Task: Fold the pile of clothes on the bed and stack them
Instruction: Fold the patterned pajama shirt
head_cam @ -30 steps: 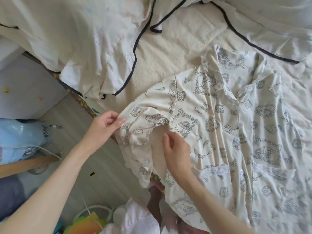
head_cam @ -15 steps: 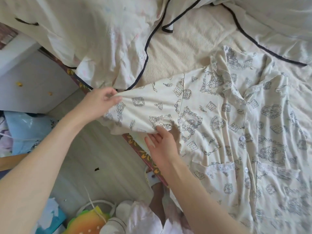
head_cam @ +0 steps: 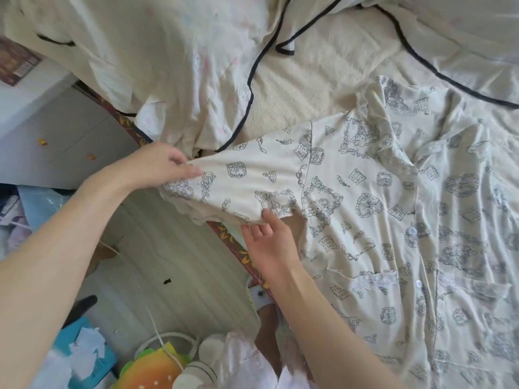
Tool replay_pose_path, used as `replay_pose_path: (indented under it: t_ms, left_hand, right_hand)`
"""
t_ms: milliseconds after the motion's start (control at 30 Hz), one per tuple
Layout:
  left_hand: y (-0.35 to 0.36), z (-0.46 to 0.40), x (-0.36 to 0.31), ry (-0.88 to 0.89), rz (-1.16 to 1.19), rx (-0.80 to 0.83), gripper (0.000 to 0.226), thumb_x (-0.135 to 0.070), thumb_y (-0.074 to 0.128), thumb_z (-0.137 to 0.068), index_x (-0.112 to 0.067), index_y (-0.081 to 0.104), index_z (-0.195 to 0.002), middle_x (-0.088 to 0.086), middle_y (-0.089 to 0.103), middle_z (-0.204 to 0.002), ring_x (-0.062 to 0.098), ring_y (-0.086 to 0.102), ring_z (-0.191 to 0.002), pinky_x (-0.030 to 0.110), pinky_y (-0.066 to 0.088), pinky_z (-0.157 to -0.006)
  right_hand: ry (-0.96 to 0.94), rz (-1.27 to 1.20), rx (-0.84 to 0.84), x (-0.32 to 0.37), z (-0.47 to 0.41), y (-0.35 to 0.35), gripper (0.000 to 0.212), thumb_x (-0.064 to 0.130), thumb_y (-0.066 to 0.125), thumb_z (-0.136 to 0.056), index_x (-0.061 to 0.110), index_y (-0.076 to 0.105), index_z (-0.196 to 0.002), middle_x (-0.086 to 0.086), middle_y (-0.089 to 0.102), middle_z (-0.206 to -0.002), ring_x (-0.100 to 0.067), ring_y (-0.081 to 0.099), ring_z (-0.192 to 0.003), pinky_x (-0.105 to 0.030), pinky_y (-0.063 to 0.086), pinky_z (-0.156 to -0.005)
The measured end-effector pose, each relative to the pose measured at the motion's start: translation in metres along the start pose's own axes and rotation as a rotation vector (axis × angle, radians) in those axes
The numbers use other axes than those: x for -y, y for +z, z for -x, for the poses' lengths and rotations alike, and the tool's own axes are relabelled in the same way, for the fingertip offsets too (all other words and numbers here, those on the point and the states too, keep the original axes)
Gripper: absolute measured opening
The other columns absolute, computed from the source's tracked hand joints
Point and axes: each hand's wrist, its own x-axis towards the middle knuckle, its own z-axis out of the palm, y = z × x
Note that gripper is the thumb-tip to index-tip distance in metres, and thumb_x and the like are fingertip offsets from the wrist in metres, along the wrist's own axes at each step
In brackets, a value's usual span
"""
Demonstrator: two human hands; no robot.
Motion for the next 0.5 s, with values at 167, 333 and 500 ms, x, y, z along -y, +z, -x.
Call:
replay_pose_path:
  t_ms: [167,333,500]
  left_hand:
    - [0.002,0.014,0.016,-0.042,-0.027,0.145,0.022,-0.03,0.069,-0.084,-0.028,0.068,-0.062,-0.009,0.066,-0.062,0.0,0.052,-0.056,0.016,0.036,-0.054]
    - [0.008,0.019,0.015,-0.031,0.011,0.089,0.019,-0.027,0.077,-0.077,-0.026,0.067,-0.061,-0.013,0.06,-0.049,-0.002,0.047,-0.042,0.014,0.03,-0.044]
    - [0.005,0.016,0.01,-0.077,-0.038,-0.024,0.028,-0.027,0.085,-0.065,-0.016,0.06,-0.063,-0.007,0.056,-0.06,0.002,0.047,-0.051,0.026,0.027,-0.05]
  right_hand:
    - [-0.048,0.145,-0.067,-0.003,-0.005,-0.009,0.012,-0.002,0.047,-0.093,0.002,0.054,-0.084,-0.009,0.057,-0.097,-0.018,0.053,-0.103,-0.028,0.045,-0.089]
    - [-0.055,0.406,-0.237,-0.009,-0.008,-0.001,0.014,0.021,0.063,-0.091,0.012,0.059,-0.101,0.0,0.055,-0.093,-0.016,0.051,-0.102,-0.032,0.044,-0.091]
    - [-0.089,0.368,-0.279,-0.009,-0.012,0.001,0.004,0.002,0.052,-0.094,0.004,0.055,-0.092,-0.01,0.06,-0.096,-0.019,0.058,-0.096,-0.033,0.049,-0.089]
